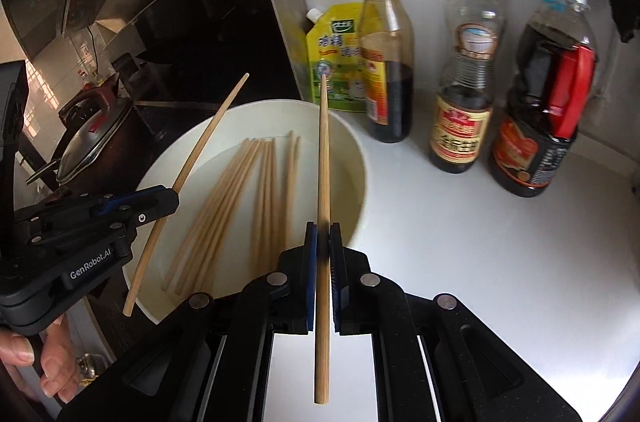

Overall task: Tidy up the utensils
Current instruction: 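Lift both held chopsticks and carry them over the white basin, then open the left gripper while the right gripper releases its chopstick into the basin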

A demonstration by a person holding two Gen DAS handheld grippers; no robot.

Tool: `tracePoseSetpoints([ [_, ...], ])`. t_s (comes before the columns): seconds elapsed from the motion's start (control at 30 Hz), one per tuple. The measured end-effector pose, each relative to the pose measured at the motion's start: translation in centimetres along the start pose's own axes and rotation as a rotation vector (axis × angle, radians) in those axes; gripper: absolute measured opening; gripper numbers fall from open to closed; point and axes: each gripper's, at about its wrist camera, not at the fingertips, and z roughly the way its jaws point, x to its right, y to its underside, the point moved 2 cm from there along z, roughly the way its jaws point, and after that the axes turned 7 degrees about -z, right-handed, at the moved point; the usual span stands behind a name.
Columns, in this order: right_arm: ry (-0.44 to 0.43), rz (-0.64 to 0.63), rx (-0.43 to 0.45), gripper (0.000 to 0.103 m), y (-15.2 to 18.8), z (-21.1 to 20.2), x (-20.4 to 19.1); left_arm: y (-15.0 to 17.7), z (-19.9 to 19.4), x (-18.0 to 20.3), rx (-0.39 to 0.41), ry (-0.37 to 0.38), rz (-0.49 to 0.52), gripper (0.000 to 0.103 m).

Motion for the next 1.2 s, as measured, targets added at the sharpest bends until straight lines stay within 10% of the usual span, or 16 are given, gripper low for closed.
tracePoseSetpoints([
  [0.7, -0.032, -0.036, -0.167, 0.006, -2.7, 8.0, -4.1, -0.5, 5.7, -5.2, -0.113, -0.044, -0.079, 0.009],
  [0.87, -0.012, -0.035, -0.152, 0.016, -2.7, 7.1, -3.8, -0.5, 4.5, -5.5, -0.076, -0.063, -0.099, 0.063],
  [1.2, -0.020, -0.021, -0.106, 0.033, -2.3, 3.8, -3.1, -0.2, 1.8, -5.4, -0.049, -0.098, -0.126, 0.081],
])
